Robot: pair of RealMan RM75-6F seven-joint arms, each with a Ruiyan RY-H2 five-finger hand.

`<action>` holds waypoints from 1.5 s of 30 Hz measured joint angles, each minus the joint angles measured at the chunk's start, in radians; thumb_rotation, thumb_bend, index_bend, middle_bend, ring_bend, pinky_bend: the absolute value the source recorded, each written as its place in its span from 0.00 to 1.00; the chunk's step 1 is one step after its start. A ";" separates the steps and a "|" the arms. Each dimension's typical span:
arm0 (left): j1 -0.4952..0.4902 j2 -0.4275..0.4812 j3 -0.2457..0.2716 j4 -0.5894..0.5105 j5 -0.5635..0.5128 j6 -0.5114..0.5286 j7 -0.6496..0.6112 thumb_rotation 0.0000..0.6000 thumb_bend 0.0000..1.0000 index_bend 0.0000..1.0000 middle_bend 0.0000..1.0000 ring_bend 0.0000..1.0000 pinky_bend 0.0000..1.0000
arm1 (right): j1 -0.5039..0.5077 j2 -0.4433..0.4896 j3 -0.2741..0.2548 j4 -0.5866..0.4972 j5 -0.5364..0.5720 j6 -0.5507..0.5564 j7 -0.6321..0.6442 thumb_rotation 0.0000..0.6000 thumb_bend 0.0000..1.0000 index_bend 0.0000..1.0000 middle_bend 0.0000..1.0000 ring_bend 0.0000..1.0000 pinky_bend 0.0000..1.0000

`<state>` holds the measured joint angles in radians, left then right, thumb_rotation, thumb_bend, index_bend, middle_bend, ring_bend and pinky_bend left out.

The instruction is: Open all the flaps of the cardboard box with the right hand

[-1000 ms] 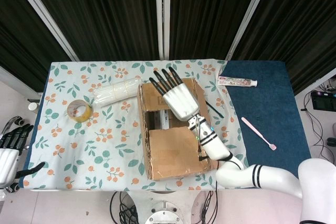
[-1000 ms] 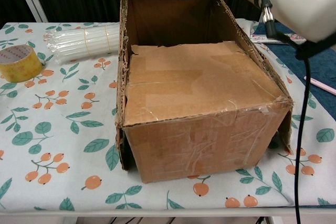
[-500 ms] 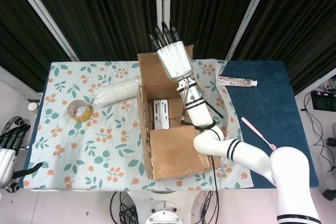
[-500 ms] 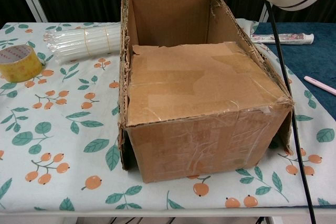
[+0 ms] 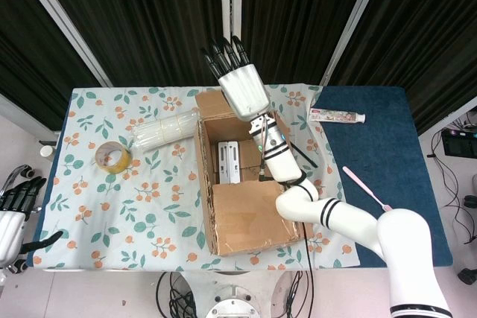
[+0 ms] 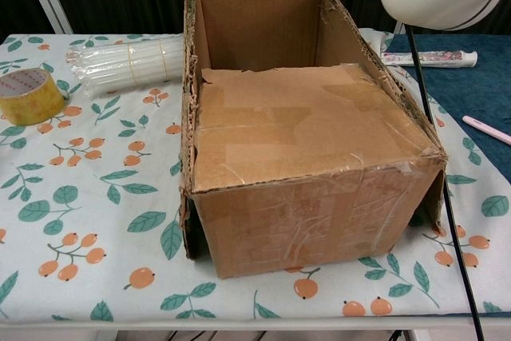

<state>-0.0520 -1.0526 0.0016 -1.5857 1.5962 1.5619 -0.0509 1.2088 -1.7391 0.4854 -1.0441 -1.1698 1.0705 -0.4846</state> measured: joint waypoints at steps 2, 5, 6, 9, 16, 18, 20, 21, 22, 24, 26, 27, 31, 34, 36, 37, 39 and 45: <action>-0.003 0.003 0.003 -0.004 0.002 -0.010 -0.001 0.86 0.00 0.06 0.09 0.10 0.17 | -0.020 0.040 -0.014 -0.068 -0.011 -0.002 0.011 1.00 0.60 0.02 0.06 0.00 0.00; -0.013 0.004 0.008 -0.007 0.017 -0.023 -0.016 0.85 0.00 0.06 0.09 0.10 0.17 | -0.059 0.131 -0.040 -0.208 -0.026 -0.020 0.034 1.00 0.68 0.17 0.21 0.00 0.00; -0.017 0.003 0.008 -0.008 0.022 -0.026 -0.018 0.85 0.00 0.06 0.09 0.10 0.17 | -0.073 0.176 -0.051 -0.269 -0.023 -0.038 0.038 1.00 0.69 0.23 0.25 0.02 0.00; -0.025 -0.003 0.007 -0.012 0.030 -0.031 -0.010 0.85 0.00 0.06 0.09 0.10 0.17 | -0.099 0.304 -0.076 -0.433 0.034 -0.122 0.024 1.00 0.69 0.27 0.30 0.07 0.00; -0.038 -0.016 0.002 -0.016 0.038 -0.035 -0.006 0.85 0.00 0.06 0.09 0.10 0.17 | -0.083 0.549 -0.147 -0.694 0.403 -0.339 -0.021 1.00 0.67 0.27 0.30 0.05 0.00; -0.039 -0.016 0.003 -0.015 0.040 -0.037 -0.006 0.86 0.00 0.06 0.09 0.10 0.17 | -0.056 0.615 -0.183 -0.750 0.527 -0.399 -0.031 1.00 0.66 0.23 0.28 0.03 0.00; -0.040 -0.013 0.004 -0.015 0.040 -0.038 -0.006 0.86 0.00 0.06 0.09 0.10 0.17 | -0.022 0.662 -0.223 -0.791 0.617 -0.443 -0.038 1.00 0.65 0.21 0.26 0.01 0.00; -0.039 -0.012 0.004 -0.015 0.039 -0.037 -0.006 0.86 0.00 0.06 0.09 0.10 0.17 | 0.005 0.689 -0.252 -0.813 0.665 -0.467 -0.039 1.00 0.65 0.21 0.26 0.01 0.00; -0.038 -0.011 0.004 -0.014 0.039 -0.035 -0.007 0.86 0.00 0.06 0.09 0.10 0.17 | 0.025 0.704 -0.272 -0.826 0.695 -0.485 -0.038 1.00 0.65 0.20 0.25 0.01 0.00; -0.036 -0.009 0.005 -0.013 0.038 -0.031 -0.011 0.86 0.00 0.06 0.09 0.10 0.17 | 0.060 0.718 -0.303 -0.843 0.734 -0.522 -0.022 1.00 0.65 0.20 0.25 0.00 0.00; -0.034 -0.008 0.006 -0.011 0.037 -0.028 -0.014 0.86 0.00 0.06 0.09 0.10 0.17 | 0.075 0.717 -0.317 -0.846 0.745 -0.543 0.000 1.00 0.65 0.20 0.25 0.00 0.00; -0.033 -0.007 0.006 -0.010 0.036 -0.028 -0.016 0.86 0.00 0.06 0.09 0.10 0.17 | 0.085 0.714 -0.328 -0.845 0.747 -0.554 0.013 1.00 0.65 0.19 0.24 0.00 0.00; -0.031 -0.009 0.007 -0.003 0.032 -0.025 -0.025 0.86 0.00 0.06 0.09 0.10 0.17 | 0.108 0.701 -0.349 -0.840 0.746 -0.579 0.060 1.00 0.66 0.15 0.20 0.00 0.00; -0.030 -0.010 0.006 0.001 0.032 -0.023 -0.029 0.86 0.00 0.06 0.09 0.10 0.17 | 0.123 0.688 -0.361 -0.833 0.737 -0.596 0.095 1.00 0.66 0.13 0.20 0.00 0.00; -0.030 -0.010 0.007 0.003 0.033 -0.022 -0.031 0.86 0.00 0.06 0.09 0.10 0.17 | 0.138 0.680 -0.375 -0.828 0.732 -0.610 0.113 1.00 0.66 0.13 0.20 0.00 0.00; -0.030 -0.010 0.007 0.005 0.034 -0.020 -0.032 0.85 0.00 0.06 0.09 0.10 0.17 | 0.145 0.677 -0.382 -0.827 0.731 -0.617 0.120 1.00 0.67 0.13 0.21 0.00 0.00; -0.029 -0.009 0.007 0.005 0.033 -0.019 -0.033 0.86 0.00 0.06 0.09 0.10 0.17 | 0.162 0.672 -0.398 -0.825 0.730 -0.633 0.135 1.00 0.67 0.13 0.22 0.00 0.00; -0.027 -0.010 0.008 0.010 0.032 -0.017 -0.039 0.86 0.00 0.06 0.09 0.10 0.17 | 0.194 0.676 -0.432 -0.835 0.706 -0.644 0.167 1.00 0.68 0.21 0.27 0.00 0.00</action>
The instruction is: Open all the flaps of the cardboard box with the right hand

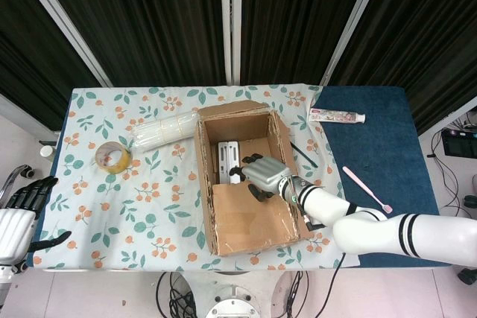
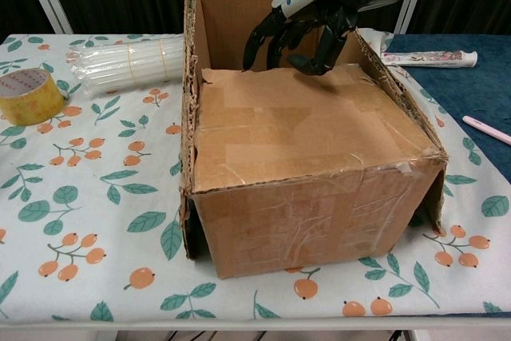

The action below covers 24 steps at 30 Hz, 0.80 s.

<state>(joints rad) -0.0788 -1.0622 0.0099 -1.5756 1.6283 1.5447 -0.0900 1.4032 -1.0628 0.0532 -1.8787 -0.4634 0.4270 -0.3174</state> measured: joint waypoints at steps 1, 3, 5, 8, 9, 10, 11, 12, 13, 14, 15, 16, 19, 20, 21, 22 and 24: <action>0.000 -0.001 0.001 0.001 0.001 0.000 -0.001 0.86 0.00 0.06 0.09 0.10 0.17 | 0.000 0.003 -0.001 -0.004 -0.006 0.002 0.006 1.00 0.68 0.23 0.27 0.00 0.00; 0.000 -0.003 0.002 0.003 0.001 -0.001 -0.002 0.86 0.00 0.06 0.09 0.10 0.17 | -0.001 0.014 -0.002 -0.016 -0.018 0.003 0.026 1.00 0.68 0.27 0.29 0.00 0.00; 0.000 -0.006 0.003 0.006 0.001 -0.003 -0.003 0.86 0.00 0.06 0.09 0.10 0.17 | -0.004 0.026 0.001 -0.026 -0.026 -0.004 0.049 1.00 0.68 0.29 0.31 0.00 0.00; -0.001 -0.012 0.003 0.009 0.002 -0.005 -0.004 0.86 0.00 0.06 0.09 0.10 0.17 | -0.017 0.055 0.018 -0.041 -0.043 -0.035 0.102 1.00 0.68 0.29 0.32 0.00 0.00; -0.001 -0.014 0.003 0.010 0.002 -0.004 -0.003 0.86 0.00 0.06 0.09 0.10 0.17 | -0.027 0.071 0.029 -0.049 -0.055 -0.048 0.126 1.00 0.68 0.29 0.32 0.00 0.00; -0.001 -0.018 0.003 0.012 0.004 -0.003 -0.003 0.85 0.00 0.06 0.09 0.10 0.17 | -0.035 0.085 0.040 -0.055 -0.067 -0.057 0.144 1.00 0.68 0.29 0.32 0.00 0.00; -0.002 -0.020 0.003 0.014 0.006 -0.002 -0.002 0.86 0.00 0.06 0.09 0.10 0.17 | -0.045 0.099 0.051 -0.063 -0.081 -0.063 0.162 1.00 0.67 0.29 0.32 0.00 0.00; -0.002 -0.023 0.003 0.015 0.008 0.000 -0.002 0.86 0.00 0.06 0.09 0.10 0.17 | -0.059 0.117 0.066 -0.075 -0.102 -0.069 0.182 1.00 0.66 0.29 0.32 0.00 0.00; -0.002 -0.025 0.003 0.017 0.011 0.002 -0.001 0.85 0.00 0.07 0.09 0.10 0.17 | -0.072 0.131 0.079 -0.085 -0.120 -0.072 0.197 1.00 0.66 0.29 0.32 0.00 0.00; -0.003 -0.026 0.003 0.017 0.011 0.002 0.001 0.85 0.00 0.07 0.09 0.10 0.17 | -0.086 0.146 0.093 -0.098 -0.138 -0.077 0.210 1.00 0.66 0.29 0.32 0.00 0.00; -0.003 -0.026 0.003 0.016 0.012 0.001 0.003 0.85 0.00 0.07 0.09 0.10 0.17 | -0.106 0.169 0.113 -0.117 -0.163 -0.084 0.229 1.00 0.66 0.29 0.32 0.00 0.00; -0.004 -0.026 0.004 0.013 0.013 0.000 0.006 0.85 0.00 0.07 0.09 0.10 0.17 | -0.122 0.187 0.129 -0.132 -0.183 -0.090 0.245 1.00 0.66 0.28 0.32 0.00 0.00; -0.006 -0.025 0.004 0.003 0.017 0.000 0.016 0.85 0.00 0.07 0.09 0.10 0.17 | -0.180 0.249 0.183 -0.186 -0.251 -0.112 0.296 1.00 0.66 0.27 0.33 0.00 0.00; -0.006 -0.024 0.004 0.000 0.019 0.000 0.019 0.85 0.00 0.07 0.09 0.10 0.17 | -0.200 0.267 0.201 -0.203 -0.271 -0.120 0.312 1.00 0.66 0.27 0.34 0.00 0.00; -0.007 -0.024 0.005 -0.003 0.021 0.000 0.023 0.85 0.00 0.07 0.09 0.10 0.17 | -0.227 0.292 0.225 -0.225 -0.299 -0.131 0.334 1.00 0.65 0.27 0.34 0.00 0.00; -0.007 -0.024 0.006 -0.009 0.023 0.001 0.029 0.85 0.00 0.07 0.09 0.10 0.17 | -0.246 0.309 0.242 -0.240 -0.320 -0.137 0.346 1.00 0.65 0.27 0.34 0.00 0.00; -0.007 -0.024 0.006 -0.013 0.026 0.002 0.036 0.85 0.00 0.07 0.09 0.10 0.17 | -0.294 0.343 0.277 -0.274 -0.376 -0.141 0.367 1.00 0.65 0.27 0.35 0.00 0.00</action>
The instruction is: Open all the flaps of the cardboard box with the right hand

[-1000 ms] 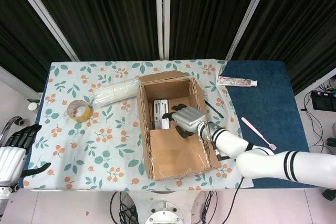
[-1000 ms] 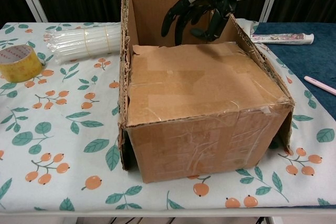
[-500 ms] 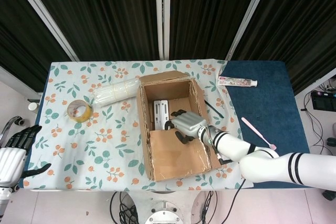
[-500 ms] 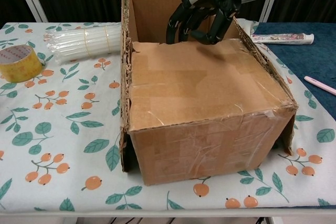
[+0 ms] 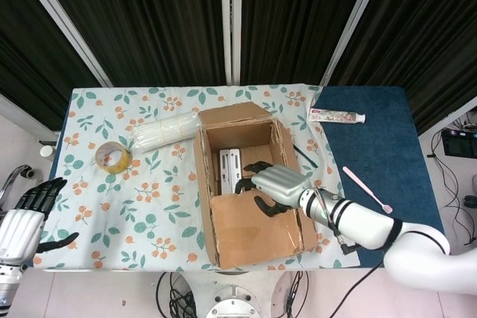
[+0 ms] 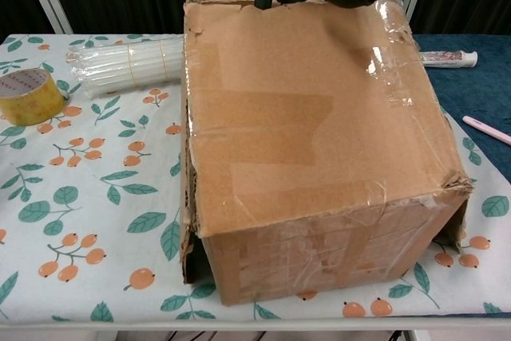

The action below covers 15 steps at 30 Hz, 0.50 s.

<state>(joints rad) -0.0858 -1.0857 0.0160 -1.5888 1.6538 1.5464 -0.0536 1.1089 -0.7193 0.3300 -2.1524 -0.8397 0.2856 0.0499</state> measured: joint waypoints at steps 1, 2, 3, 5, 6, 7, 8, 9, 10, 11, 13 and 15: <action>0.000 -0.001 0.001 -0.003 0.002 0.002 0.007 0.85 0.00 0.07 0.09 0.10 0.17 | -0.023 0.015 0.014 -0.016 -0.027 0.001 0.008 1.00 0.65 0.26 0.35 0.00 0.00; 0.001 -0.001 0.001 -0.006 0.004 0.003 0.012 0.85 0.00 0.07 0.09 0.10 0.17 | -0.048 0.030 0.029 -0.033 -0.054 0.003 0.018 1.00 0.64 0.26 0.35 0.00 0.00; 0.002 -0.002 0.002 -0.010 0.006 0.004 0.017 0.85 0.00 0.07 0.09 0.10 0.17 | -0.084 0.052 0.048 -0.057 -0.093 0.006 0.033 1.00 0.64 0.26 0.36 0.00 0.00; 0.003 -0.005 0.004 -0.015 0.010 0.006 0.025 0.85 0.00 0.07 0.09 0.10 0.17 | -0.139 0.084 0.078 -0.092 -0.152 0.013 0.062 1.00 0.64 0.25 0.36 0.00 0.00; 0.003 -0.006 0.005 -0.017 0.011 0.006 0.029 0.85 0.00 0.07 0.09 0.10 0.17 | -0.174 0.104 0.097 -0.114 -0.194 0.019 0.083 1.00 0.64 0.24 0.36 0.00 0.00; 0.003 -0.007 0.006 -0.020 0.012 0.005 0.033 0.85 0.00 0.07 0.09 0.10 0.17 | -0.201 0.118 0.110 -0.130 -0.225 0.025 0.099 1.00 0.64 0.23 0.36 0.00 0.00; 0.003 -0.008 0.007 -0.023 0.014 0.005 0.036 0.85 0.00 0.07 0.09 0.10 0.17 | -0.226 0.132 0.122 -0.144 -0.258 0.032 0.117 1.00 0.64 0.22 0.36 0.00 0.00; 0.003 -0.008 0.008 -0.025 0.015 0.005 0.040 0.85 0.00 0.07 0.09 0.10 0.17 | -0.256 0.147 0.137 -0.159 -0.304 0.040 0.142 1.00 0.63 0.21 0.36 0.00 0.00; 0.003 -0.008 0.009 -0.029 0.018 0.004 0.045 0.86 0.00 0.07 0.09 0.10 0.17 | -0.277 0.156 0.146 -0.166 -0.340 0.045 0.163 1.00 0.63 0.20 0.36 0.00 0.00; 0.002 -0.008 0.009 -0.033 0.020 0.004 0.049 0.86 0.00 0.07 0.09 0.10 0.17 | -0.296 0.164 0.154 -0.171 -0.378 0.052 0.186 1.00 0.63 0.19 0.36 0.00 0.00; 0.002 -0.005 0.010 -0.042 0.025 0.005 0.059 0.86 0.00 0.07 0.09 0.10 0.17 | -0.337 0.181 0.168 -0.180 -0.476 0.071 0.245 1.00 0.63 0.16 0.36 0.00 0.00; 0.001 -0.002 0.010 -0.051 0.030 0.006 0.068 0.86 0.00 0.07 0.09 0.10 0.17 | -0.377 0.200 0.171 -0.185 -0.589 0.104 0.307 1.00 0.63 0.10 0.36 0.00 0.00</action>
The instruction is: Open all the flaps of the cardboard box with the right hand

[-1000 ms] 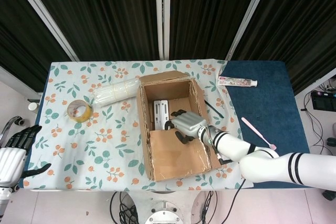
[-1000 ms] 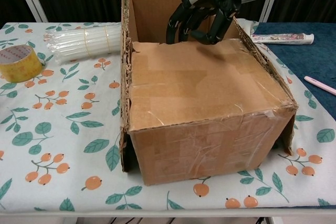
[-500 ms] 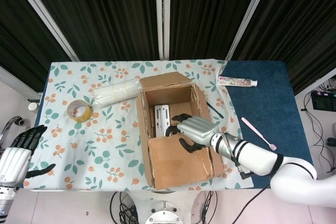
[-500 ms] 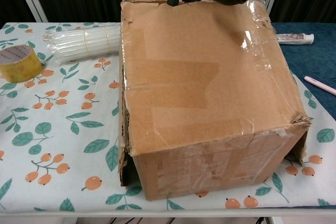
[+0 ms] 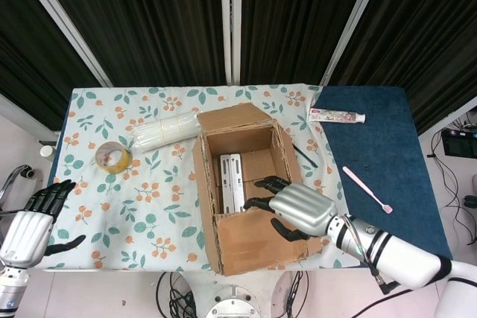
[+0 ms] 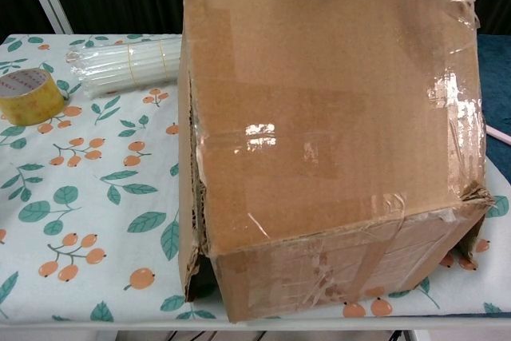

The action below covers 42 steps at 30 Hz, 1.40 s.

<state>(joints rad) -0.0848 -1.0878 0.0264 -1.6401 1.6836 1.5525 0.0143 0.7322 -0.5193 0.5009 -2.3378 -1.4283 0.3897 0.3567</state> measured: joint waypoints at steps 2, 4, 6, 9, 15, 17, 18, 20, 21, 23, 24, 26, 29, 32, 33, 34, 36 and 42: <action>0.000 0.004 0.001 -0.010 0.005 0.001 0.009 0.86 0.00 0.07 0.09 0.10 0.17 | -0.031 0.019 -0.006 -0.004 -0.107 0.041 0.058 1.00 0.63 0.07 0.36 0.00 0.00; 0.000 0.007 0.002 -0.018 0.009 0.003 0.017 0.86 0.00 0.07 0.09 0.10 0.17 | -0.065 0.048 -0.023 -0.007 -0.240 0.101 0.132 1.00 0.62 0.03 0.36 0.00 0.00; 0.002 0.008 0.003 -0.022 0.010 0.005 0.022 0.86 0.00 0.07 0.09 0.10 0.17 | -0.099 0.084 -0.049 -0.010 -0.371 0.179 0.203 1.00 0.62 0.01 0.36 0.00 0.00; 0.003 0.011 0.005 -0.026 0.009 0.003 0.028 0.86 0.00 0.07 0.09 0.10 0.17 | -0.146 0.141 -0.097 -0.011 -0.534 0.314 0.289 1.00 0.62 0.00 0.36 0.01 0.00; 0.005 0.014 0.006 -0.034 0.014 0.006 0.035 0.85 0.00 0.07 0.09 0.10 0.17 | -0.218 0.246 -0.207 0.009 -0.763 0.541 0.430 1.00 0.62 0.00 0.42 0.04 0.00; 0.005 0.014 0.007 -0.036 0.016 0.006 0.037 0.86 0.00 0.07 0.09 0.10 0.17 | -0.231 0.270 -0.235 0.018 -0.803 0.571 0.449 1.00 0.62 0.00 0.46 0.06 0.00; 0.005 0.014 0.008 -0.037 0.017 0.006 0.037 0.86 0.00 0.07 0.09 0.10 0.17 | -0.236 0.283 -0.248 0.022 -0.821 0.580 0.460 1.00 0.62 0.00 0.46 0.07 0.00; 0.005 0.014 0.009 -0.037 0.017 0.005 0.039 0.86 0.00 0.07 0.09 0.10 0.17 | -0.241 0.290 -0.258 0.029 -0.831 0.594 0.471 1.00 0.62 0.00 0.45 0.07 0.00; 0.005 0.014 0.009 -0.038 0.017 0.005 0.039 0.85 0.00 0.07 0.09 0.10 0.17 | -0.245 0.290 -0.262 0.033 -0.830 0.607 0.467 1.00 0.62 0.00 0.43 0.07 0.00; 0.006 0.014 0.010 -0.038 0.018 0.005 0.040 0.85 0.00 0.07 0.09 0.10 0.17 | -0.252 0.289 -0.267 0.040 -0.820 0.625 0.446 1.00 0.62 0.00 0.39 0.06 0.00; 0.006 0.014 0.010 -0.038 0.018 0.005 0.039 0.85 0.00 0.07 0.09 0.10 0.17 | -0.257 0.288 -0.269 0.044 -0.807 0.637 0.425 1.00 0.62 0.00 0.36 0.06 0.00; 0.007 0.014 0.010 -0.037 0.018 0.006 0.039 0.85 0.00 0.07 0.09 0.10 0.17 | -0.267 0.285 -0.272 0.052 -0.778 0.651 0.387 1.00 0.62 0.00 0.33 0.05 0.00; 0.008 0.015 0.011 -0.038 0.017 0.006 0.039 0.86 0.00 0.07 0.09 0.10 0.17 | -0.280 0.277 -0.280 0.062 -0.720 0.662 0.324 1.00 0.62 0.00 0.33 0.04 0.00; 0.008 0.017 0.011 -0.041 0.020 0.008 0.041 0.86 0.00 0.07 0.09 0.10 0.17 | -0.280 0.270 -0.291 0.074 -0.707 0.662 0.332 1.00 0.61 0.00 0.33 0.04 0.00; 0.009 0.018 0.011 -0.042 0.021 0.009 0.042 0.86 0.00 0.07 0.09 0.10 0.17 | -0.280 0.268 -0.295 0.082 -0.715 0.665 0.357 1.00 0.61 0.00 0.31 0.03 0.00; 0.009 0.018 0.011 -0.043 0.021 0.009 0.043 0.86 0.00 0.07 0.09 0.10 0.17 | -0.281 0.266 -0.298 0.087 -0.720 0.669 0.379 1.00 0.61 0.00 0.28 0.02 0.00; 0.010 0.017 0.012 -0.042 0.022 0.009 0.045 0.87 0.00 0.07 0.09 0.10 0.17 | -0.288 0.260 -0.304 0.101 -0.720 0.684 0.425 1.00 0.61 0.00 0.20 0.00 0.00; 0.011 0.003 0.010 -0.024 0.019 0.012 0.032 0.86 0.00 0.07 0.09 0.10 0.17 | -0.355 0.210 -0.323 0.141 -0.647 0.755 0.325 1.00 0.48 0.00 0.00 0.00 0.00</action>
<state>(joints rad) -0.0735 -1.0844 0.0364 -1.6642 1.7021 1.5644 0.0461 0.3771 -0.3092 0.1783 -2.1968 -2.0755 1.1443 0.6817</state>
